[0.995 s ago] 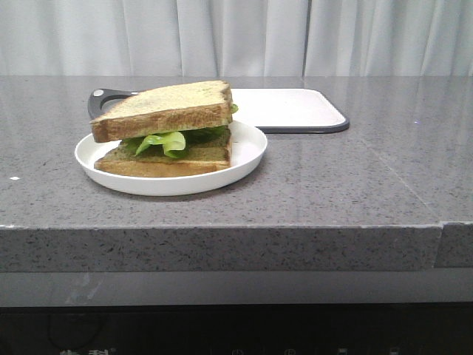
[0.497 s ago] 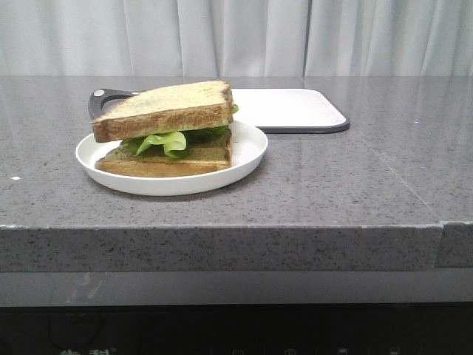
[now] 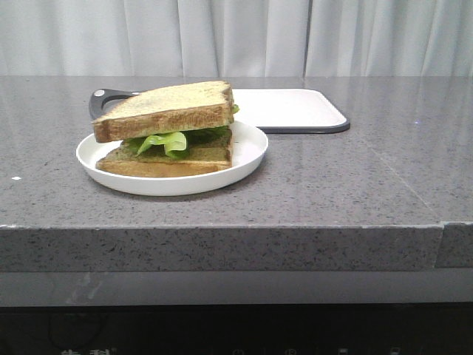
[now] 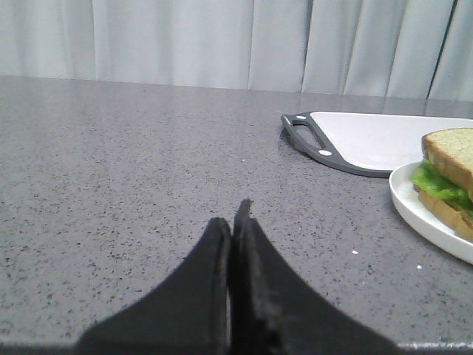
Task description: Left arm grabs bread, right arm adds lettuce
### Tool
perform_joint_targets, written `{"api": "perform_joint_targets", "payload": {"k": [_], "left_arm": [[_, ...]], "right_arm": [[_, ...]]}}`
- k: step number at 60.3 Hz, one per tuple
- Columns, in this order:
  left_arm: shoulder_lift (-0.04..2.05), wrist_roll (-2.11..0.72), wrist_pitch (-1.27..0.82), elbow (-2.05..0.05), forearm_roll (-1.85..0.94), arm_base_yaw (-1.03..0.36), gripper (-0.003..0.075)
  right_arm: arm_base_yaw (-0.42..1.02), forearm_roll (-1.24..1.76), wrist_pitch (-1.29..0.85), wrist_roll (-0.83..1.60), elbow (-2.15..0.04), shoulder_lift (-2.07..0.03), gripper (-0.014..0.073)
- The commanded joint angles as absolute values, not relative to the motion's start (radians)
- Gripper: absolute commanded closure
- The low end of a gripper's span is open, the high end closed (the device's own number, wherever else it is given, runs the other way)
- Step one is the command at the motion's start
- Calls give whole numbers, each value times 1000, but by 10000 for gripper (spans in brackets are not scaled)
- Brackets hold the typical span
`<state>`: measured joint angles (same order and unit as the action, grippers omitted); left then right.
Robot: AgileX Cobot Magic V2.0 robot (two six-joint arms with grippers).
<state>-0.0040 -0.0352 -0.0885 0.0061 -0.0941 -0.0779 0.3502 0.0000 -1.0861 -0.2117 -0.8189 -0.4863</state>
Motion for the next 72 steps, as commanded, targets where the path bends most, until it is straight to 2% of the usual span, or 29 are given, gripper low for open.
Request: {"api": "perform_joint_targets", "payload": {"k": [1, 72], "left_arm": [[-26, -22, 37, 10, -73, -77, 741], [-26, 29, 41, 10, -56, -77, 741]], "right_arm": [[348, -13, -1032, -209, -840, -491, 711], [348, -13, -1035, -209, -840, -491, 711]]}}
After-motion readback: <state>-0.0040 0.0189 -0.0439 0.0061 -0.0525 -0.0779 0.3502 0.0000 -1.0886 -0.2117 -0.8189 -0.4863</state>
